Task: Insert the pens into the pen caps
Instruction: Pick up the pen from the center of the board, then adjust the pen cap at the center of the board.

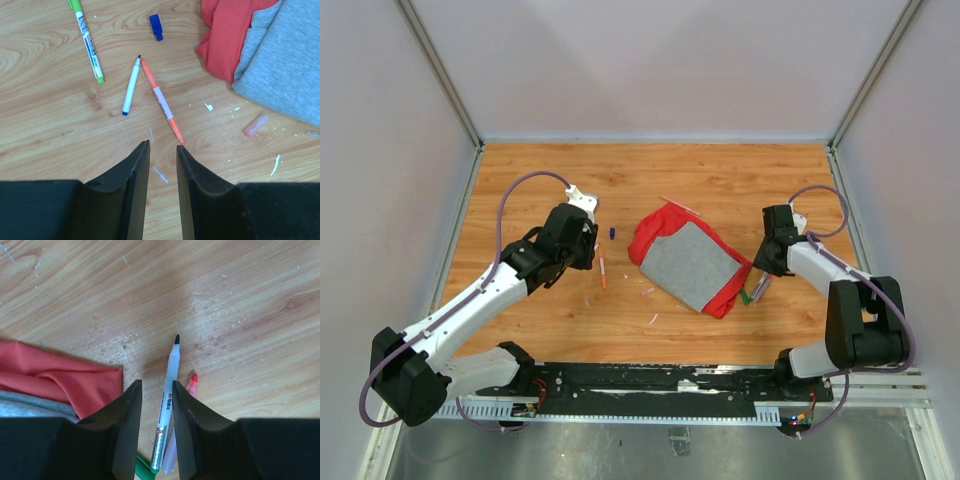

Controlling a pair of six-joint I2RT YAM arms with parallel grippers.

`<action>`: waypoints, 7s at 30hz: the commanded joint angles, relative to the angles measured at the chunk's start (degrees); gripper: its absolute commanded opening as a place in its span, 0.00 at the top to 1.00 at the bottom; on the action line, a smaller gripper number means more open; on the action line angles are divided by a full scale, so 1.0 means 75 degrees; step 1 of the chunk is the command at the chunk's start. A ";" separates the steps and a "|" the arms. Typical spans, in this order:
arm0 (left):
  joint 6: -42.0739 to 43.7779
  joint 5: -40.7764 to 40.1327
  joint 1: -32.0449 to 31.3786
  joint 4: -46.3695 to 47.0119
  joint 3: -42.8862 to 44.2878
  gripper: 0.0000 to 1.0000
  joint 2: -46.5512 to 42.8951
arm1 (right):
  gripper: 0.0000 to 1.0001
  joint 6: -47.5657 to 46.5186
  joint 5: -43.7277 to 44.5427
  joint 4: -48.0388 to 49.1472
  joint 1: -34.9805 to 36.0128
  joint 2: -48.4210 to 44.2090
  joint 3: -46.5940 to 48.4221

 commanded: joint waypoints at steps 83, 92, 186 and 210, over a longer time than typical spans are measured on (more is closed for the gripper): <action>-0.3028 0.2986 -0.2435 0.6161 -0.1550 0.46 0.1017 | 0.99 0.3619 -0.2698 0.4583 0.4184 -0.3714 -0.1424; -0.3094 0.3036 -0.2563 0.6261 -0.1416 0.81 0.1287 | 0.99 0.3553 -0.2712 0.4654 0.4225 -0.3863 -0.1445; -0.0060 -0.1425 -0.1767 -0.0141 -0.0244 1.00 -0.1732 | 0.99 -0.3449 -0.2848 -0.1139 0.6047 -0.1718 0.0515; -0.0283 -0.2115 -0.1772 -0.0273 -0.0244 0.99 -0.2399 | 0.84 -0.5491 -0.2866 -0.1189 0.7875 0.1514 0.1400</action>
